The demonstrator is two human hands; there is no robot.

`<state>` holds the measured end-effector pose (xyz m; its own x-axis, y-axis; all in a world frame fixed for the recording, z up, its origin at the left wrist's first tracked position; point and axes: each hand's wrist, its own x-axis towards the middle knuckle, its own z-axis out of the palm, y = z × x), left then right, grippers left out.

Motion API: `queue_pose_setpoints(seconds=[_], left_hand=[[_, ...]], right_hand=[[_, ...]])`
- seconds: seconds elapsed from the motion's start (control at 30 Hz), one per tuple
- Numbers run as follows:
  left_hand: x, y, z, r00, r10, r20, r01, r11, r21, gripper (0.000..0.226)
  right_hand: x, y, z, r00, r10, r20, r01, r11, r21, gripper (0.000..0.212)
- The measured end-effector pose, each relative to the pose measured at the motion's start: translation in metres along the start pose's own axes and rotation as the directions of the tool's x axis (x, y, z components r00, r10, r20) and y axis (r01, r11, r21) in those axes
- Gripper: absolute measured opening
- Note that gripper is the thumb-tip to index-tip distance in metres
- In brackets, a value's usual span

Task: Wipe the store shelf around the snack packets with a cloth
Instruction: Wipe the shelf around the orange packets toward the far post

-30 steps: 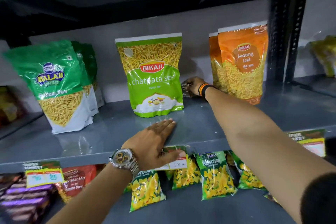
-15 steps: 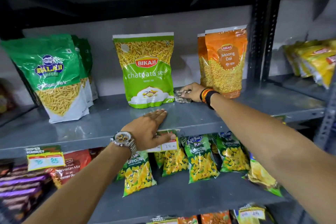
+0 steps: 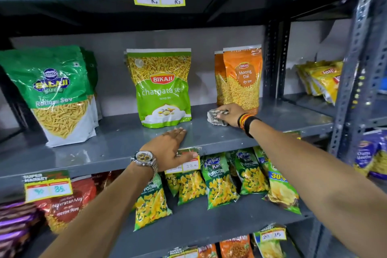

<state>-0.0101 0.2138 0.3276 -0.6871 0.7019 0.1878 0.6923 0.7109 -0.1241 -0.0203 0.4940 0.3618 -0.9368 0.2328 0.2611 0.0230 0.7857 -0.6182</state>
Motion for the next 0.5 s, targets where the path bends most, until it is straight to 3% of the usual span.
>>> queue_pose_setpoints(seconds=[0.1, 0.2, 0.27, 0.37, 0.43, 0.5], left_hand=[[-0.001, 0.0, 0.0, 1.0, 0.003, 0.004, -0.003, 1.0, 0.002, 0.099], [-0.004, 0.001, -0.002, 1.0, 0.002, -0.006, -0.002, 1.0, 0.004, 0.106], [-0.005, 0.0, -0.001, 1.0, 0.011, -0.018, -0.011, 1.0, -0.004, 0.127], [-0.001, -0.005, 0.002, 0.999, 0.017, -0.037, -0.018, 1.0, -0.021, 0.146], [0.0, -0.006, 0.003, 0.999, 0.007, -0.036, -0.009, 0.999, -0.042, 0.146], [0.0, -0.006, 0.003, 1.0, -0.001, -0.026, 0.0, 0.999, -0.047, 0.139]], right_hand=[[-0.024, -0.007, 0.005, 0.995, -0.093, 0.022, 0.094, 0.994, -0.059, 0.035], [-0.068, -0.014, -0.009, 0.968, -0.146, 0.204, 0.161, 0.985, -0.06, 0.036], [-0.088, -0.01, -0.028, 0.934, -0.128, 0.334, 0.156, 0.986, -0.058, 0.038], [-0.082, -0.006, -0.048, 0.967, -0.145, 0.211, 0.141, 0.989, 0.033, 0.038], [-0.061, -0.009, -0.046, 0.988, -0.127, 0.086, 0.12, 0.989, 0.084, 0.038], [-0.039, -0.021, -0.032, 0.992, -0.105, 0.064, 0.098, 0.99, 0.103, 0.038]])
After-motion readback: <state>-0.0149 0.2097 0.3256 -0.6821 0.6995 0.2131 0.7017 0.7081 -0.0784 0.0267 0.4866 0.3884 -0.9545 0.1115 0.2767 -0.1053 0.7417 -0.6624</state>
